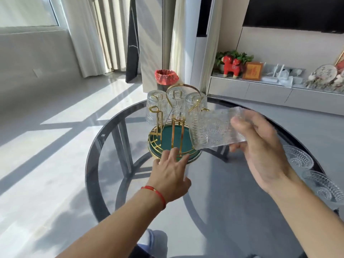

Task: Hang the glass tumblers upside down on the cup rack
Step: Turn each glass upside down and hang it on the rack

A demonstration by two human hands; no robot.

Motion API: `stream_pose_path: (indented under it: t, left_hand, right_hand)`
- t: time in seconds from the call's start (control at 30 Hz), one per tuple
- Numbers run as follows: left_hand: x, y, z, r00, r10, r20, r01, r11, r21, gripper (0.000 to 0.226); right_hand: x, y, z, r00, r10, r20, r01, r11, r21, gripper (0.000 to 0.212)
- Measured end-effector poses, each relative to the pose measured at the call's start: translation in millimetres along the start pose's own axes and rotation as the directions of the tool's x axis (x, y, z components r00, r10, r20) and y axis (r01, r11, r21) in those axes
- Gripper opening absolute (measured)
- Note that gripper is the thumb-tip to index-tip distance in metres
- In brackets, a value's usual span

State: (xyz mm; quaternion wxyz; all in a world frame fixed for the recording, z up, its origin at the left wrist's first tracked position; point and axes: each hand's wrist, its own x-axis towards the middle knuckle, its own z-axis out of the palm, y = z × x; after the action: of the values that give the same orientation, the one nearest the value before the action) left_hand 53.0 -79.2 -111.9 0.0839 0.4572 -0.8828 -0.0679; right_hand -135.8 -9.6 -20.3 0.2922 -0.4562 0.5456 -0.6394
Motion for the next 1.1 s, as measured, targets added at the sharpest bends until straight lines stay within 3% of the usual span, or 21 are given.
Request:
stream_pose_path:
  t: [0.13,0.23,0.37,0.53,0.97,1.1]
  left_hand:
    - [-2.2,4.4,6.7,0.998,0.003,0.056,-0.01,0.993,0.117,0.08]
    - [-2.2,5.1,5.0,0.997,-0.001,0.081,-0.009,0.991,0.133,0.081]
    - [-2.6,4.2,2.3,0.996,-0.014,0.093,0.007,0.997,0.082,0.079]
    - [-2.8,5.0,2.9,0.998,-0.02,0.061,0.016,0.997,0.07,0.075]
    - [-5.0,14.3,-3.8,0.998,-0.043,0.052,0.037,0.992,0.117,0.065]
    - [-4.6,18.7,-3.6,0.998,-0.045,0.038,0.041,0.994,0.106,0.063]
  right_hand:
    - [22.1,-43.9,46.6,0.953,-0.299,0.049,0.3,0.907,-0.295,0.054]
    - [45.9,-61.4,84.2,0.915,-0.384,0.124,0.397,0.803,-0.445,0.063]
    - [70.6,-60.9,120.8,0.896,-0.355,0.268,0.445,0.7,-0.559,0.065]
    - [85.1,-40.1,142.3,0.885,-0.309,0.348,0.465,0.552,-0.692,0.062]
    - [74.9,-2.6,159.6,0.92,-0.151,0.362,0.39,0.449,-0.804,0.068]
    - [73.9,2.6,158.4,0.923,-0.078,0.376,0.36,0.516,-0.777,0.069]
